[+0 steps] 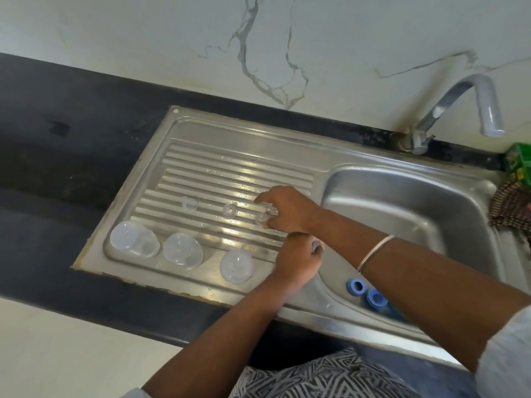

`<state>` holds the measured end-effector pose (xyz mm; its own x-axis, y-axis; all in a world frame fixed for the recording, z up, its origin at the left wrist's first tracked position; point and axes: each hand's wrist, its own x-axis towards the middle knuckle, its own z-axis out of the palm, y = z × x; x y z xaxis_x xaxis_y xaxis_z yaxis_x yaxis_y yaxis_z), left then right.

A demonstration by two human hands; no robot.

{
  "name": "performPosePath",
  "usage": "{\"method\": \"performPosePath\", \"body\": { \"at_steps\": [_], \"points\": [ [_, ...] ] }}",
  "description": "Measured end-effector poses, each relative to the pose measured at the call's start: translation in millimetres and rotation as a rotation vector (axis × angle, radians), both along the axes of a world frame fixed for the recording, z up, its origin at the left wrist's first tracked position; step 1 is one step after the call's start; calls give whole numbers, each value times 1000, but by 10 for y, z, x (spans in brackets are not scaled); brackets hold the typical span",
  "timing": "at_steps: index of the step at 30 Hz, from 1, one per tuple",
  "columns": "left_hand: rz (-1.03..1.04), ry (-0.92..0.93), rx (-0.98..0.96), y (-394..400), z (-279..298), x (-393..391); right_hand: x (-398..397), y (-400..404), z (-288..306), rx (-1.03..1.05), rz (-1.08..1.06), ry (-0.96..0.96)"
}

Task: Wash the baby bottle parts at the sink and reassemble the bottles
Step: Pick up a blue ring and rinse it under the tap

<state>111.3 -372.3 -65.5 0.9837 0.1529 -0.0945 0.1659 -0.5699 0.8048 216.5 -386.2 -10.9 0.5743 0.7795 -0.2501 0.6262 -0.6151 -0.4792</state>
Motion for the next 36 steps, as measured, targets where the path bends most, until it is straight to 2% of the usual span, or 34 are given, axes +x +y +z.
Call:
{"method": "performPosePath", "body": {
  "at_steps": [6,8,11,14,17,21,29,36],
  "points": [
    [-66,-17,92,-16,13,41,-46,-734,16,229,-514,50],
    [-55,30,103,-73,41,56,-136,-1120,-54,165,-664,53],
    [-84,159,190,-215,78,69,-310,-1668,-231,-16,-752,140],
    [-112,211,352,-400,101,100,-475,-2103,-457,-223,-692,238],
    [-164,207,428,-548,100,134,-538,-2338,-679,-396,-607,329],
    [-228,173,525,-677,33,150,-542,-2453,-971,-508,-499,271],
    [-228,282,588,-901,-138,205,-498,-2484,-1345,-481,-231,73],
    [-114,449,438,-1045,-155,277,-403,-2465,-1451,-472,-52,23]
  ]
}}
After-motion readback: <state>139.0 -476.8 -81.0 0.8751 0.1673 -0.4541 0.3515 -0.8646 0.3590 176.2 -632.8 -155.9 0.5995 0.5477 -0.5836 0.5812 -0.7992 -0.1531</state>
